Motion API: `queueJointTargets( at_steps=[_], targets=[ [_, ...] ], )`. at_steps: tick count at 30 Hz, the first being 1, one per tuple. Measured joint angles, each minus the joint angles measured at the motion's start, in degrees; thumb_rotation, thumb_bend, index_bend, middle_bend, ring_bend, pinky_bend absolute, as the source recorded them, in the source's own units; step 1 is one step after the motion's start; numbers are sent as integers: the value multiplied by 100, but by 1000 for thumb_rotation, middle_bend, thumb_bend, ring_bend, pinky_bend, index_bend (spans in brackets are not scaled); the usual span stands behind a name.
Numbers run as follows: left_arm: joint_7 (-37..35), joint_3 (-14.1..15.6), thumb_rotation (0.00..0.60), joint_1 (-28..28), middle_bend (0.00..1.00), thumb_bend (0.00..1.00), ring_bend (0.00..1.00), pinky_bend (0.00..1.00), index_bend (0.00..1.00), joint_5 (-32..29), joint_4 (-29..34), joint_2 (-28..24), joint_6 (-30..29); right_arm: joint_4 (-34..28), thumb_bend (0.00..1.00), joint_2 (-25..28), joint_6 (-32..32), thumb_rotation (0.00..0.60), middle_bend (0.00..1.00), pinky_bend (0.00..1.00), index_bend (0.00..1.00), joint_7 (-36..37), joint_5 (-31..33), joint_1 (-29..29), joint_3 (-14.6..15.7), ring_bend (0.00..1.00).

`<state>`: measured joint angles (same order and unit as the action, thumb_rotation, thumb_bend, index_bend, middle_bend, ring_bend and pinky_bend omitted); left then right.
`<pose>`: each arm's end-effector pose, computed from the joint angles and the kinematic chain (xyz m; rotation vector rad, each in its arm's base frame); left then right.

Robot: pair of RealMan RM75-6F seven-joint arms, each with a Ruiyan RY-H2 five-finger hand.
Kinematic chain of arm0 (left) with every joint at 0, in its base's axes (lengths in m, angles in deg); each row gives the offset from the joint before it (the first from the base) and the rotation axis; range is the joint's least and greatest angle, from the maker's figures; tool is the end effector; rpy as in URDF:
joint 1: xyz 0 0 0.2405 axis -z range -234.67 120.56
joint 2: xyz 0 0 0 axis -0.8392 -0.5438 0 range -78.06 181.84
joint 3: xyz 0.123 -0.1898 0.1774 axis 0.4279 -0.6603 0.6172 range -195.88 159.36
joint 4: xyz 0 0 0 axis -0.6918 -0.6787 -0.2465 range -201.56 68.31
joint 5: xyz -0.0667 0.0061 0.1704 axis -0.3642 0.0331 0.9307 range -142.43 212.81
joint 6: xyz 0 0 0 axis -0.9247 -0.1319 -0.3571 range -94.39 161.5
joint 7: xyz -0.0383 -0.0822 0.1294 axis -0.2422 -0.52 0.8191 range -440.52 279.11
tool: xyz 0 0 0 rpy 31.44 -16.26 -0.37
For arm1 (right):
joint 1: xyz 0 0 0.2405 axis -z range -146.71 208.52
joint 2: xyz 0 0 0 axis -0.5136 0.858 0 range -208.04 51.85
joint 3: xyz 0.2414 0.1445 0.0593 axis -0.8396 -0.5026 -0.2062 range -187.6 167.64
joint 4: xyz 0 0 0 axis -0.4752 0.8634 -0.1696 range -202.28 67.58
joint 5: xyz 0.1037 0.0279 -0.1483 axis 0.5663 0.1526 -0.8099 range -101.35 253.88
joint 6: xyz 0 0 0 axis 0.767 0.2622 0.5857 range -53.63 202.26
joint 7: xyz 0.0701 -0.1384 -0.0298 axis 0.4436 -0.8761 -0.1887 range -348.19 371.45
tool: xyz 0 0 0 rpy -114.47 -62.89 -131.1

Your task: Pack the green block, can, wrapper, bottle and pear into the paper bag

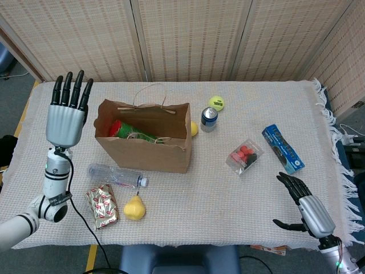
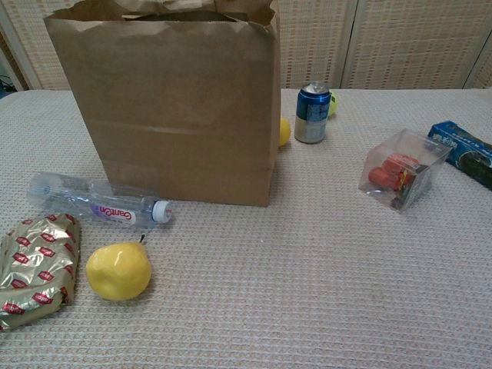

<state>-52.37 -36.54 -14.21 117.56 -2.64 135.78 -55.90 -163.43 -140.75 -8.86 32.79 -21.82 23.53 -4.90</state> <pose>-0.1555 0.4141 0.1826 -1.2590 0.0646 -1.0565 -0.2938 -0.1763 0.1649 1.5283 -1.2821 1.2010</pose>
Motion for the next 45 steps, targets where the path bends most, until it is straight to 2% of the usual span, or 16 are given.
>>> queueJointTargets(
  at_steps=[3, 4, 7, 12, 14, 16, 17, 18, 21, 23, 27, 30, 34, 39, 45],
  targets=[
    [-161, 73, 600, -355, 571, 598, 575, 648, 576, -20, 277, -264, -190, -7, 15, -2, 21, 600, 0, 59, 0, -46, 9, 0, 4, 0],
    [-214, 105, 600, -473, 622, 606, 614, 677, 617, -37, 366, -336, -230, -14, 15, -3, 27, 600, 0, 59, 0, -59, 15, 0, 4, 0],
    [-376, 301, 600, -889, 650, 611, 640, 702, 642, -69, 641, -589, -326, -22, 14, -5, 28, 600, 0, 59, 0, -99, 31, 13, 7, 0],
    [-677, 956, 600, -1559, 644, 610, 638, 679, 640, 171, 838, -965, -461, -10, 14, -24, 34, 600, 0, 59, 0, -150, 48, 30, 13, 0],
    [-901, 1258, 600, -1799, 602, 575, 611, 639, 617, 337, 875, -1077, -486, -7, 14, -29, 39, 600, 0, 59, 0, -171, 50, 31, 13, 0],
    [-1110, 1517, 600, -1997, 484, 501, 523, 548, 538, 462, 923, -1159, -479, -7, 13, -36, 50, 600, 0, 59, 0, -204, 57, 32, 12, 0],
    [-1221, 1684, 600, -2123, 381, 456, 432, 470, 455, 531, 977, -1206, -456, -7, 13, -39, 55, 600, 0, 59, 0, -220, 60, 31, 11, 0],
    [-1293, 1799, 600, -2210, 237, 412, 285, 363, 318, 569, 1040, -1235, -426, -7, 13, -45, 63, 600, 0, 59, 0, -244, 66, 31, 10, 0],
    [-1457, 2048, 600, -2368, 6, 352, 10, 124, 27, 576, 1407, -1330, -198, -8, 13, -57, 84, 600, 0, 59, 0, -284, 82, 32, 8, 0],
    [-1540, 2184, 600, -2431, 0, 343, 0, 73, 0, 521, 1814, -1423, 69, -10, 13, -57, 81, 600, 0, 60, 0, -290, 82, 33, 6, 0],
    [-1691, 2476, 600, -2517, 0, 337, 0, 50, 0, 423, 2672, -1608, 733, -9, 13, -45, 64, 600, 0, 60, 0, -272, 79, 39, 2, 0],
    [-1769, 2713, 600, -2565, 0, 334, 0, 48, 0, 526, 2954, -1653, 1092, -9, 14, -34, 61, 600, 0, 59, 0, -251, 78, 39, 1, 0],
    [-1891, 2876, 600, -2599, 0, 336, 0, 47, 0, 998, 2755, -1597, 1124, -14, 14, -25, 82, 600, 0, 59, 0, -238, 64, 31, 13, 0],
    [-1930, 3091, 600, -2566, 0, 335, 0, 47, 0, 1741, 2124, -1451, 1194, -20, 13, -18, 87, 600, 0, 59, 0, -235, 64, 30, 14, 0],
    [-1931, 3168, 600, -2220, 0, 336, 0, 47, 0, 2248, 1450, -1404, 1541, -29, 13, -23, 110, 600, 0, 59, 0, -253, 76, 24, 11, 0]
  ],
)
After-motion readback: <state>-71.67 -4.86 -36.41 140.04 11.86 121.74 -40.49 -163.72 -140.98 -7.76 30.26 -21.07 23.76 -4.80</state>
